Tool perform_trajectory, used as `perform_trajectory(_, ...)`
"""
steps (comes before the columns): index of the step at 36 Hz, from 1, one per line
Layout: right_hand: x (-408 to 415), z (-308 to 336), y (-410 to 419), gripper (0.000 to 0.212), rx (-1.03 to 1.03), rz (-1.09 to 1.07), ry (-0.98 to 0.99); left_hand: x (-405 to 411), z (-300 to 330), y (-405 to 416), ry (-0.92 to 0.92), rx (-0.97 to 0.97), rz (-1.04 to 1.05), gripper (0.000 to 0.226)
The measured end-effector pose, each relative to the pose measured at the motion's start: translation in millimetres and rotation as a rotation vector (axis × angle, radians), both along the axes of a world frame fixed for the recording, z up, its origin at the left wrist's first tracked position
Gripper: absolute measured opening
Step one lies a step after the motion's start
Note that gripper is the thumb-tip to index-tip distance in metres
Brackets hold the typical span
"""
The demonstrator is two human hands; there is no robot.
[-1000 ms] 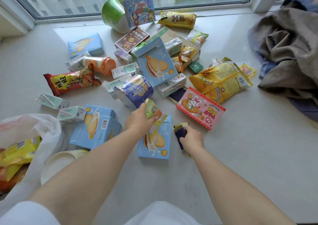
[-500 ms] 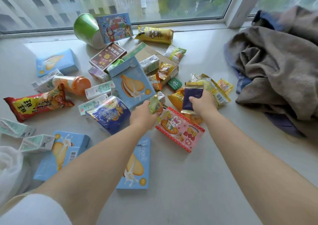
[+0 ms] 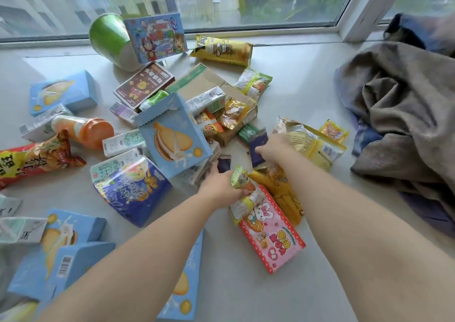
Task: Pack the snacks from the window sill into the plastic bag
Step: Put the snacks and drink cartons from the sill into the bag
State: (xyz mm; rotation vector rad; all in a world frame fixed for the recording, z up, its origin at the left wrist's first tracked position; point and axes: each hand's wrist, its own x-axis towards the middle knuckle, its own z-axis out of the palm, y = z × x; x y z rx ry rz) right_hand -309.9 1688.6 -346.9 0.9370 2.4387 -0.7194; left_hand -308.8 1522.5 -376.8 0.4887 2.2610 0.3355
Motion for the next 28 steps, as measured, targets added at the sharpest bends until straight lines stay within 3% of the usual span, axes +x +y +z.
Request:
perform_trajectory(3,11.3,-18.4,-9.5,0.032,-0.019,0.033,-0.074,-0.9,-3.8,-0.5,-0.077,0.015,0.084,0.052)
perform_trajectory(7,22.6,-28.2,-15.5,0.022,0.008,-0.03,-0.03,-0.2,1.0,-0.5,-0.096,-0.016,0.101,0.056)
perform_trajectory(11,30.8,-23.8,-16.0,0.022,0.043,-0.056,-0.048,-4.1,0.2,4.0,-0.115,-0.042,0.089,0.075)
perform_trajectory(15,45.5,-17.4,-13.6,0.026,0.043,-0.094,-0.104,8.1,2.0,7.0,-0.193,-0.048,0.029,0.08)
perform_trajectory(21,63.9,-13.7,-4.1,0.04,-0.076,-0.217,0.049,15.7,10.1,11.0,-0.009,-0.001,-0.112,0.082)
perform_trajectory(24,70.6,-12.6,-0.7,0.051,-0.159,-0.261,0.125,3.6,13.1,17.2,-0.023,0.061,0.012,0.08)
perform_trajectory(28,73.4,-14.2,2.8,0.05,-0.203,-0.35,0.198,-14.2,8.7,24.7,-0.137,0.103,0.335,0.1)
